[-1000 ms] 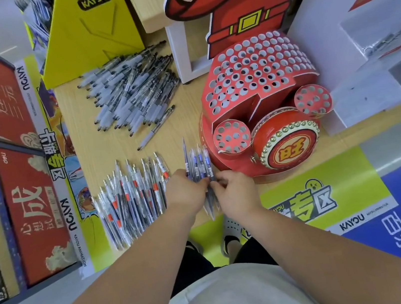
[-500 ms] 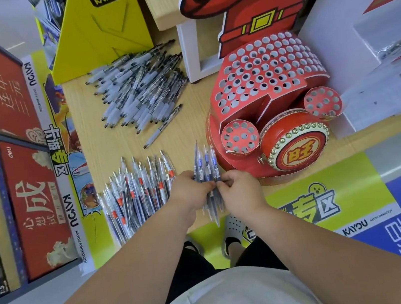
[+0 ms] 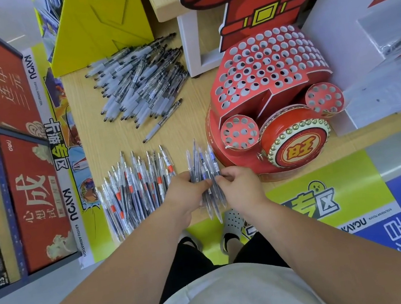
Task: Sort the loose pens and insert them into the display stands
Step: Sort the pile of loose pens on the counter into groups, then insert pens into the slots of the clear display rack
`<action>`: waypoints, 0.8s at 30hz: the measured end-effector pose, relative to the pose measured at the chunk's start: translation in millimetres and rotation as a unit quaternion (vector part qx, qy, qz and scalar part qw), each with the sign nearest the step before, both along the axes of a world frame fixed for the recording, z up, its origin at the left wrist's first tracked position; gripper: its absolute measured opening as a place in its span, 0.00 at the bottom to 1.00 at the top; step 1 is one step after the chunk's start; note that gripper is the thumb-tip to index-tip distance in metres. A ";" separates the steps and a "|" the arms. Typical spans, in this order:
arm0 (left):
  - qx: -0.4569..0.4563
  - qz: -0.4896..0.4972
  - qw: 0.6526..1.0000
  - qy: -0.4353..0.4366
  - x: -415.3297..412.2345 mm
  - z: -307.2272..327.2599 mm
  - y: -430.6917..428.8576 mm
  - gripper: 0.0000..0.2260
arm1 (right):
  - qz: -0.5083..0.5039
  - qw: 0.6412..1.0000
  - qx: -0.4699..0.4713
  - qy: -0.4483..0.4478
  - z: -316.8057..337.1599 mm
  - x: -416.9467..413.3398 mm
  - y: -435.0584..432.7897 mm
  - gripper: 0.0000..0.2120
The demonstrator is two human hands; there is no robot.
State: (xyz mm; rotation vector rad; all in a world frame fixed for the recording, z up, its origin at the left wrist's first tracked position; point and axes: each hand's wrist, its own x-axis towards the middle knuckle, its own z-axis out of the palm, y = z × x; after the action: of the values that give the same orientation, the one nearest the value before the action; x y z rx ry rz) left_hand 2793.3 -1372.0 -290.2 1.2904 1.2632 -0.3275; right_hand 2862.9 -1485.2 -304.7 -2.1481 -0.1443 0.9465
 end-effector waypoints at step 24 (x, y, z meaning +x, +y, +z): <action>-0.031 0.077 0.985 -0.151 -2.7 89.2 -10.2 0.07 | 0.072 0.989 0.124 -0.041 96.7 18.7 3.2 0.22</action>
State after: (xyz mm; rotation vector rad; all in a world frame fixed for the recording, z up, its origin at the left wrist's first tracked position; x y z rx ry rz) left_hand 2790.6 -1382.2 -200.9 1.1323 1.0776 -0.0558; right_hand 2881.6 -1482.0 -208.0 -1.9655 -0.4407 0.8713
